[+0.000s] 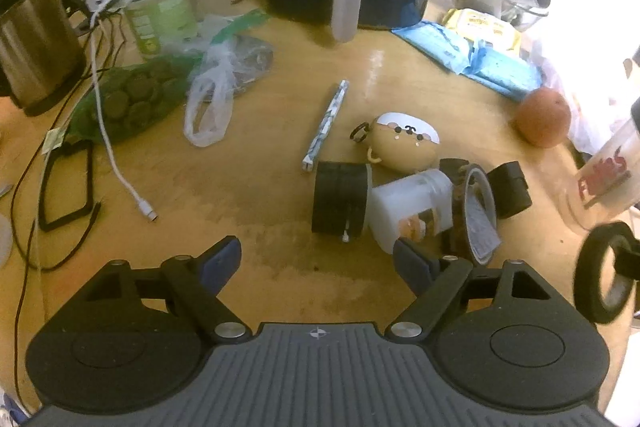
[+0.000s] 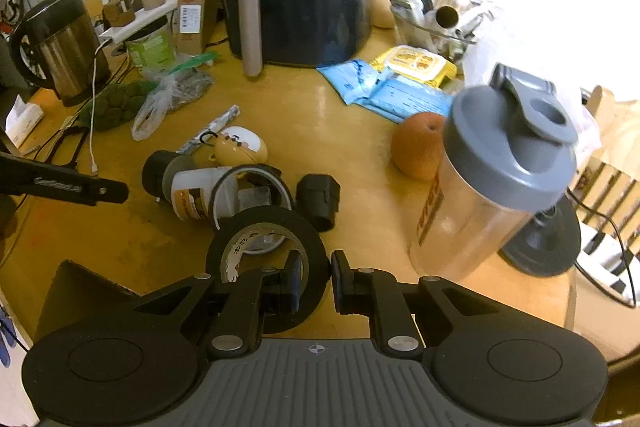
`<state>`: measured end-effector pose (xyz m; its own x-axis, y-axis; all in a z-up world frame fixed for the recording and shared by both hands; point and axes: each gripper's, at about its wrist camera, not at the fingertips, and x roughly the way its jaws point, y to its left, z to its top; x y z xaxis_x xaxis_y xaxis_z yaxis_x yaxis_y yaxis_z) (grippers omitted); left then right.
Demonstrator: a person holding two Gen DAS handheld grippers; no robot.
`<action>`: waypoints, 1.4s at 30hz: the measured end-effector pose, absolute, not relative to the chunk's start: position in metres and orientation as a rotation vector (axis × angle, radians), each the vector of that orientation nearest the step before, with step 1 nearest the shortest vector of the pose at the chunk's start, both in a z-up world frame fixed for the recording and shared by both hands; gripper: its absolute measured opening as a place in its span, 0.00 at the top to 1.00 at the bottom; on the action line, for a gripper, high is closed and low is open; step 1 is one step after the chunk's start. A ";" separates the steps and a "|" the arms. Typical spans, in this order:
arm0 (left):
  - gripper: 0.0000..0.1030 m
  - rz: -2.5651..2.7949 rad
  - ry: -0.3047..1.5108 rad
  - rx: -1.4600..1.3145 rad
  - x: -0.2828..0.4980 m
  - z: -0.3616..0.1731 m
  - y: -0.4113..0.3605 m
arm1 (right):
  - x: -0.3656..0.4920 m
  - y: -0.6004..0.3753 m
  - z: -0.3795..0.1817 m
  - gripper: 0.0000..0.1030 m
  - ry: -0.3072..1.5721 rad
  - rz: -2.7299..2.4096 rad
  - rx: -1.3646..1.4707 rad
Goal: Organize rigid objects
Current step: 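Grasp the black cylindrical cap with the left gripper while the right gripper lifts the tape, then carry the black cap and black tape roll toward the cardboard box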
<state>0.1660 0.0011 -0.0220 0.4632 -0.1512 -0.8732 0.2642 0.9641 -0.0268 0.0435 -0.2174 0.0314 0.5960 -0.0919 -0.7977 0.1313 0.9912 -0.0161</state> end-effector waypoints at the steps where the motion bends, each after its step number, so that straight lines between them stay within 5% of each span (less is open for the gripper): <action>1: 0.19 -0.257 1.060 0.119 0.169 -0.024 0.000 | 0.042 -0.218 0.031 0.82 0.926 -0.136 0.052; 15: 0.33 -0.268 1.091 0.141 0.202 -0.053 -0.014 | 0.027 -0.224 0.028 0.82 0.945 -0.202 0.071; 23: 0.61 -0.320 1.138 0.140 0.212 -0.066 -0.024 | 0.027 -0.229 0.034 0.82 0.928 -0.221 0.064; 42: 0.62 -0.306 1.102 0.122 0.207 -0.035 -0.012 | 0.024 -0.232 0.034 0.82 0.916 -0.197 0.084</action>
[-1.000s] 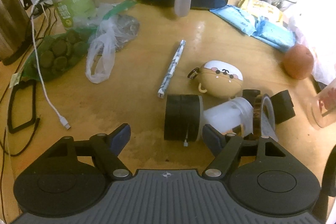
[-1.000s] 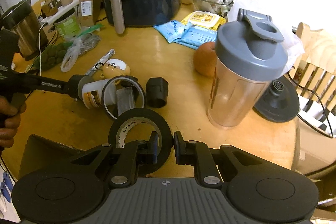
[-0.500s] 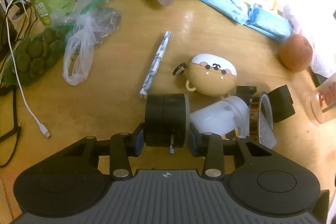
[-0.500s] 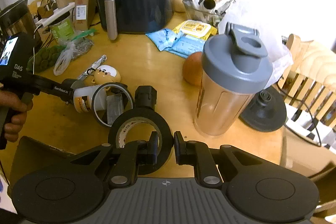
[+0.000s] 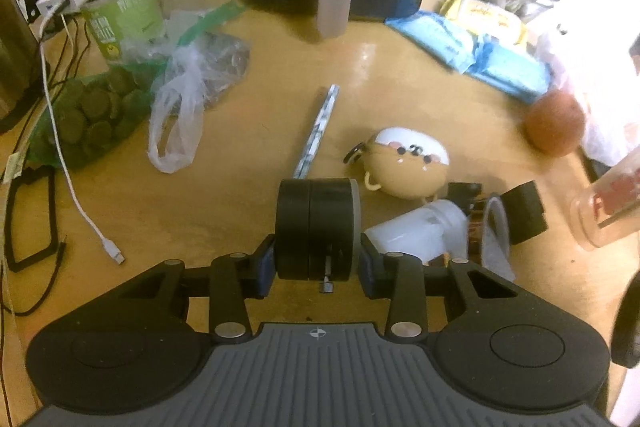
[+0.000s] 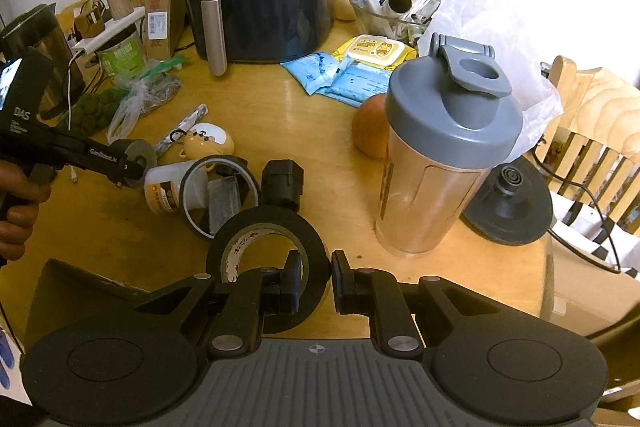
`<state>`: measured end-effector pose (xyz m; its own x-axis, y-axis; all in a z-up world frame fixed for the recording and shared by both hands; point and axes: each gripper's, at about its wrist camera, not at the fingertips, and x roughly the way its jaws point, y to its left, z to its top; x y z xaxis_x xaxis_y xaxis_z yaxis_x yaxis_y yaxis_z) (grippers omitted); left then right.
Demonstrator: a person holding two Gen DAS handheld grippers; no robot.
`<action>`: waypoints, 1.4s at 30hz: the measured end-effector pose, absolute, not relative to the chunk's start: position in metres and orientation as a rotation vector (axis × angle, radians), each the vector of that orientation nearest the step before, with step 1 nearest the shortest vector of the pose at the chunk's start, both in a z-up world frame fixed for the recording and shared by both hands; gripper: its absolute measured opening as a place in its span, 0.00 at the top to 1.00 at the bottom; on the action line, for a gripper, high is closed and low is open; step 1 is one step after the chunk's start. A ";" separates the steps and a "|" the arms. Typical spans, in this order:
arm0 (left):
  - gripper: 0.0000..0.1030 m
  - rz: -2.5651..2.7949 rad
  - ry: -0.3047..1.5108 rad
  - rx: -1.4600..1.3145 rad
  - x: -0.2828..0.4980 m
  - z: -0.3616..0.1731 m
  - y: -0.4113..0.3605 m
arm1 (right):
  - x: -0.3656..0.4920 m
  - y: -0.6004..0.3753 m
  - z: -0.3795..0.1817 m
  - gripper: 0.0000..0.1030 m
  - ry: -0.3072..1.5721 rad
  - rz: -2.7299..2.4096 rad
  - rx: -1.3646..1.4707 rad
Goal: Organize rigid objects
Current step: 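Carry the black cap and black tape roll toward the cardboard box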
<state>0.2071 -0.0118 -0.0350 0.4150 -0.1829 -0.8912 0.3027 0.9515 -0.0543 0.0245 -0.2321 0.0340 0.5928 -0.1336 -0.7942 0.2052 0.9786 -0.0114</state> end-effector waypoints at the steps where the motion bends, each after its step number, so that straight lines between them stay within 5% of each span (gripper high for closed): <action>1: 0.62 -0.311 1.096 0.116 0.204 -0.031 -0.011 | 0.025 -0.232 0.034 0.82 0.915 -0.194 0.085; 20: 0.62 -0.358 1.030 0.025 0.142 0.028 0.005 | 0.033 -0.227 0.034 0.82 0.925 -0.090 0.141; 42: 0.62 -0.322 1.155 0.033 0.064 0.017 0.013 | 0.019 -0.209 0.021 0.82 0.965 0.066 0.162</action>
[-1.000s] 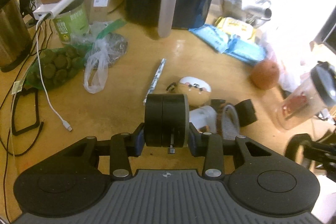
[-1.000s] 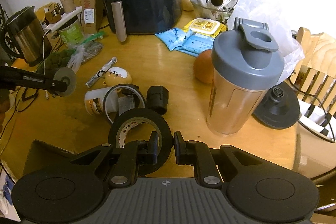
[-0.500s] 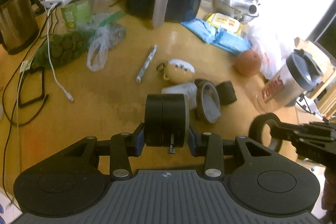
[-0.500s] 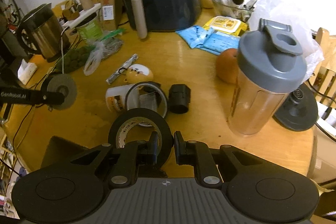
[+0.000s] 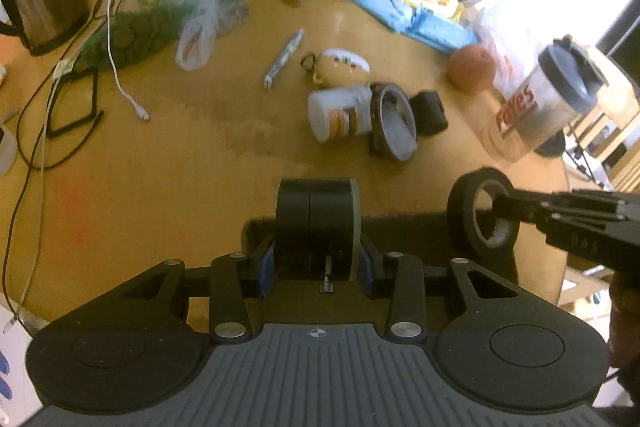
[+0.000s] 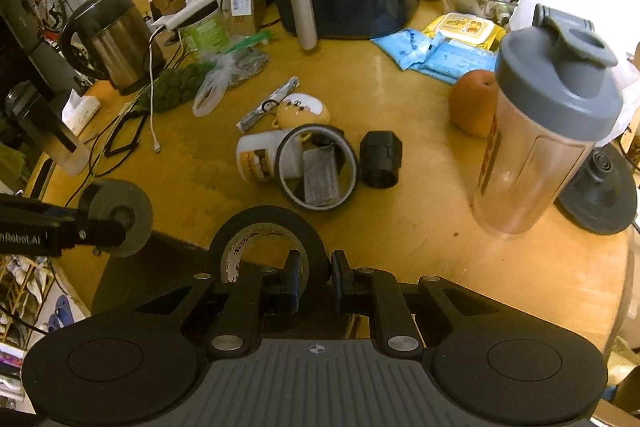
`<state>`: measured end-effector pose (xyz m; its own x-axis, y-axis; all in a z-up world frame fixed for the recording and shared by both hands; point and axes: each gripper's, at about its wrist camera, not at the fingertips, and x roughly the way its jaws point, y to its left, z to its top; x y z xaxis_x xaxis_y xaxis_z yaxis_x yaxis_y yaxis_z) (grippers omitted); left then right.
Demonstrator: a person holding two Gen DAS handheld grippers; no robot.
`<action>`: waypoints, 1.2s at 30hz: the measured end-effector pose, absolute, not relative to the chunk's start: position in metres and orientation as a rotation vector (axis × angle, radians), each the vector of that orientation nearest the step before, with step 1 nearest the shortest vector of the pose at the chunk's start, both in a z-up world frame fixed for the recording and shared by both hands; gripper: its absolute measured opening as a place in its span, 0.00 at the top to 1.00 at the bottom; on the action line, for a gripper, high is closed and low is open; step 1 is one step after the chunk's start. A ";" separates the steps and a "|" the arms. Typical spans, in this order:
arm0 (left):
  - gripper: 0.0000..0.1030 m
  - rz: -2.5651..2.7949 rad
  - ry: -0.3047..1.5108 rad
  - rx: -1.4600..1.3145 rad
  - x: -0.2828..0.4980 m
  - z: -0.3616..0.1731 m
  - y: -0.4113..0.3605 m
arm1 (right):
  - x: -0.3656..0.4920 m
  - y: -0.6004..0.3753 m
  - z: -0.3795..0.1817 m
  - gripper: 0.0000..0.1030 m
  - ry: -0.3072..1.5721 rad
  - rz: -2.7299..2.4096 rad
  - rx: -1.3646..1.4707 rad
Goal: Organize rigid objects
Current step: 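Carry the black cap and black tape roll toward the cardboard box, then lower the black cap into the box with the left gripper while the right releases the tape inside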
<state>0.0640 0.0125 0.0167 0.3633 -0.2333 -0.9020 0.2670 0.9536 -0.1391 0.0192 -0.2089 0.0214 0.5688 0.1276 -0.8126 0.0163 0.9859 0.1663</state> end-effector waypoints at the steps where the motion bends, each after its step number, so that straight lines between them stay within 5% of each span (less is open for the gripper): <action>1: 0.62 -0.320 1.164 0.038 0.062 0.014 0.012 | 0.018 -0.209 0.021 0.82 0.966 0.069 0.164; 16: 0.62 -0.223 1.251 0.066 0.061 -0.021 0.019 | -0.006 -0.201 0.010 0.82 1.019 0.111 0.165; 36: 0.61 -0.166 1.188 0.005 0.022 0.001 0.027 | -0.015 -0.193 0.005 0.82 1.050 0.132 0.121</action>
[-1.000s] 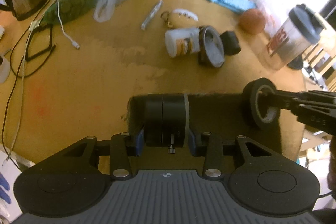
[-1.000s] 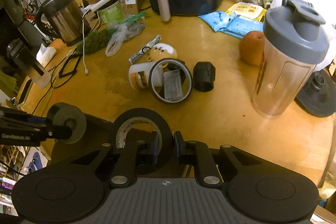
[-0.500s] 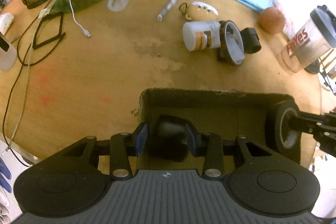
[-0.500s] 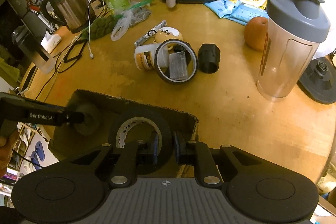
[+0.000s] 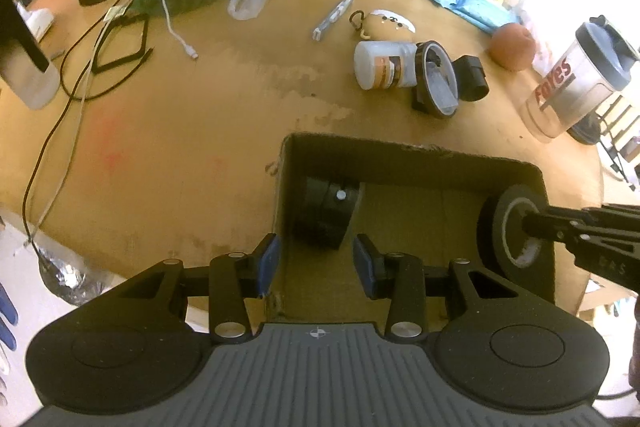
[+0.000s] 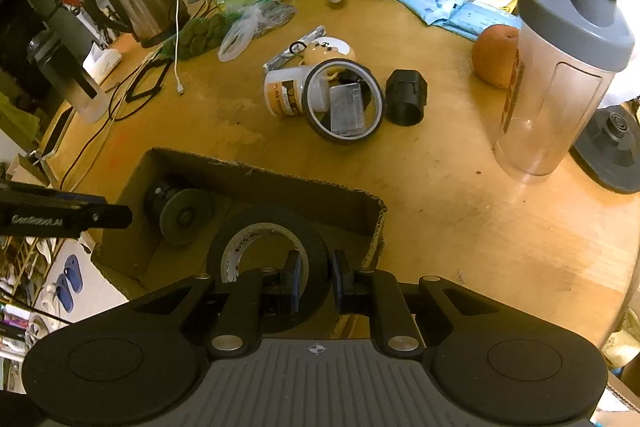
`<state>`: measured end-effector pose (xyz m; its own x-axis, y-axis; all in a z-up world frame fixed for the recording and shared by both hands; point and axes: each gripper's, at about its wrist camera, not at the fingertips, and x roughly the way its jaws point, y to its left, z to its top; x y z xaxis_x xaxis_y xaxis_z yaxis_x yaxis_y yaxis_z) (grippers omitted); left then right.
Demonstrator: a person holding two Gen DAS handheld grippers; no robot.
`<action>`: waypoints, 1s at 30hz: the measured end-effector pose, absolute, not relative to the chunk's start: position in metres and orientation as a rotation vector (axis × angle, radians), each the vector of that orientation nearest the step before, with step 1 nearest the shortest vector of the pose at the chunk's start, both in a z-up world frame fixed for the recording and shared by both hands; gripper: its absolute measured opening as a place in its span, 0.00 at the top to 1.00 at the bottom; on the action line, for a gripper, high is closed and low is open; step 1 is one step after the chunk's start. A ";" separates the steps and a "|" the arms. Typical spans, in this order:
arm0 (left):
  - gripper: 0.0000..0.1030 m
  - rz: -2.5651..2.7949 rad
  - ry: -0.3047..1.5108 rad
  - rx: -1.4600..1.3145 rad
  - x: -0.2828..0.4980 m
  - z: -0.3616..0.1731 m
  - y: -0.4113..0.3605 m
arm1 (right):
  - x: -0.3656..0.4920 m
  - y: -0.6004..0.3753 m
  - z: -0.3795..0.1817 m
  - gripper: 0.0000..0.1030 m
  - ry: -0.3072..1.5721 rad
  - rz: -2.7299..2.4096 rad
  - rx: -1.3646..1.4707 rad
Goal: Organize rigid objects
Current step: 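Lower the black cap into the box with the left gripper while the right releases the tape inside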
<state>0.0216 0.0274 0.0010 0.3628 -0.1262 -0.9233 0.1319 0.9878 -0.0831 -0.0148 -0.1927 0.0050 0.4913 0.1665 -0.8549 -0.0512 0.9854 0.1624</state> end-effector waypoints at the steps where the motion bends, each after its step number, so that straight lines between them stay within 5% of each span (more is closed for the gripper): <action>1: 0.61 -0.165 1.188 0.000 0.019 0.001 0.028 | -0.014 -0.192 0.005 0.82 1.051 0.136 0.115; 18: 0.61 -0.081 1.145 -0.049 -0.005 0.015 0.039 | 0.013 -0.185 0.006 0.81 1.067 0.204 0.002; 27: 0.61 -0.047 1.137 -0.066 -0.014 0.018 0.037 | 0.003 -0.172 0.010 0.00 1.015 0.228 -0.040; 30: 0.61 -0.047 1.131 -0.061 -0.015 0.019 0.034 | -0.001 -0.168 0.017 0.00 0.993 0.243 -0.065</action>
